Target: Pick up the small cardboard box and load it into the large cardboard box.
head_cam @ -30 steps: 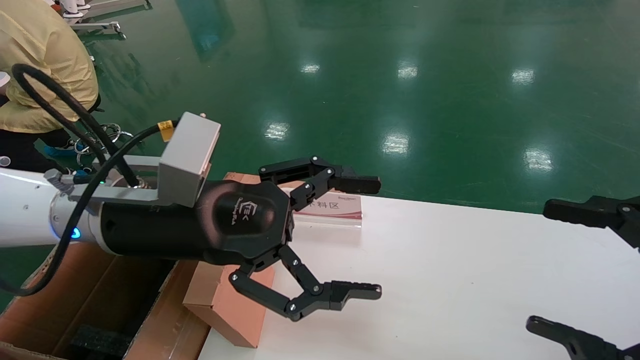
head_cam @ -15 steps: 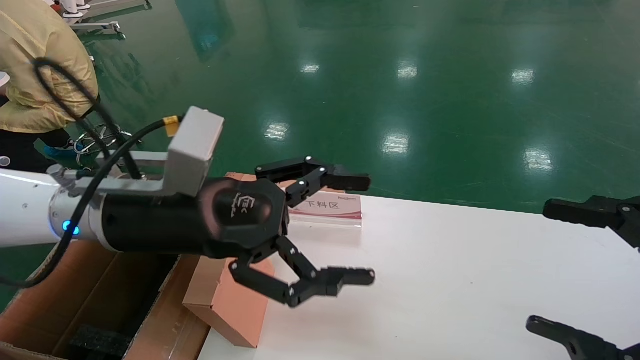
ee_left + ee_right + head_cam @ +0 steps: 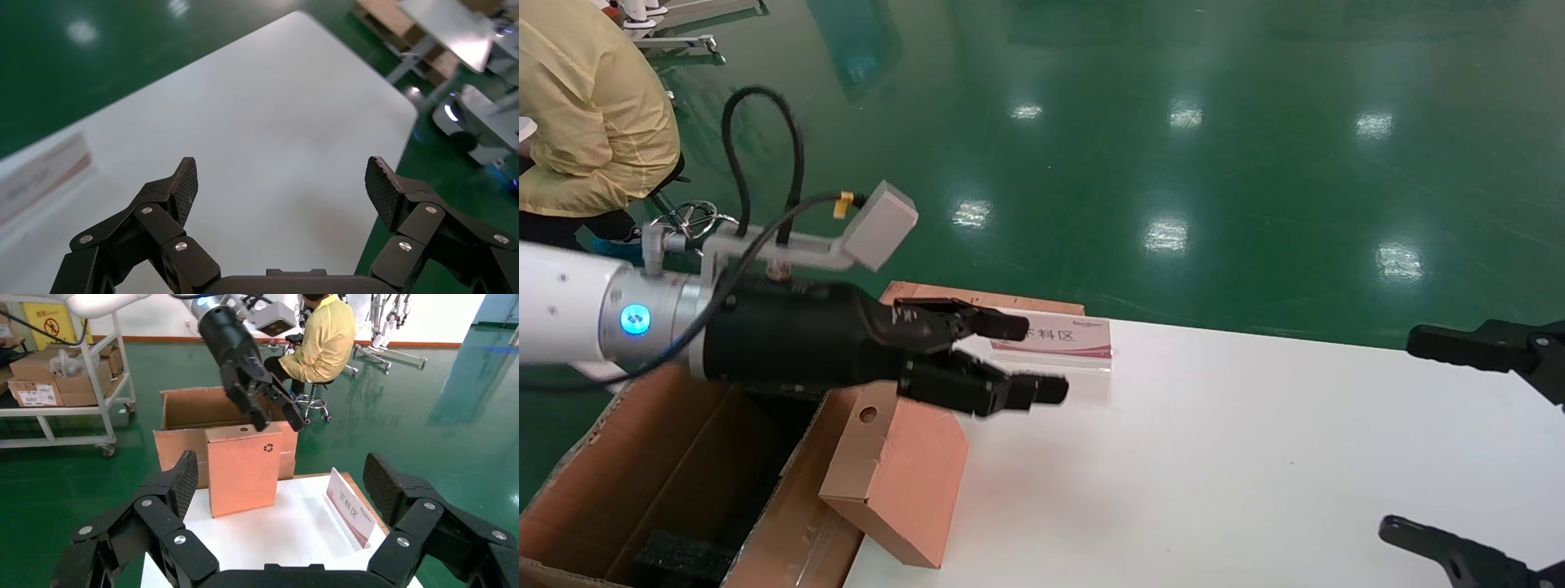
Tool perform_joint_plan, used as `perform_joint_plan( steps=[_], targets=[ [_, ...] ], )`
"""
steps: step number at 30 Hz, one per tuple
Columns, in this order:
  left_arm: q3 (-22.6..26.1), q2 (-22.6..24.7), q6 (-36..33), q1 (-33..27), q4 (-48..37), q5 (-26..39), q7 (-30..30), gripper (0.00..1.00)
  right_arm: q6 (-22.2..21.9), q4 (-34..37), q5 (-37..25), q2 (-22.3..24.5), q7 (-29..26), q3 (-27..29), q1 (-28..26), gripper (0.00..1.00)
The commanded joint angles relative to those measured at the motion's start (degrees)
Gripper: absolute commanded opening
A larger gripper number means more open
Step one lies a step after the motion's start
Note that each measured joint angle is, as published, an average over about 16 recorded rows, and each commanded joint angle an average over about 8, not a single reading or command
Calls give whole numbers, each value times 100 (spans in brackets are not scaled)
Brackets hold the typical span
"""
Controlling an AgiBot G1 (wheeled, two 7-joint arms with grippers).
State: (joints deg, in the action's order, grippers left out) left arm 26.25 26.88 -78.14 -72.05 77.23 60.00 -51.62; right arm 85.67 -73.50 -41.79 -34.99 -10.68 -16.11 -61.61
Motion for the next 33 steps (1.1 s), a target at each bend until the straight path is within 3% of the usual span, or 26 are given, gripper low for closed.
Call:
perform_joint_plan(
  steps=[1,10,21,33],
  targets=[
    [169,-27,-24,-247,17,277,-603,100,0,0,1,0,0,-1,0,100],
    [695,119,-487,-1317,58,1584,-2495,100,-2,0,3,2,2,-5,-1,100],
    [1701,715,-1180,-2516,53,3022,-4113,100,-4,0,6,4,5,-9,-2,100],
    [3676,1108,-1285,-3878,43,3178,-5323,100,-6,0,10,6,7,-14,-3,100]
  ],
)
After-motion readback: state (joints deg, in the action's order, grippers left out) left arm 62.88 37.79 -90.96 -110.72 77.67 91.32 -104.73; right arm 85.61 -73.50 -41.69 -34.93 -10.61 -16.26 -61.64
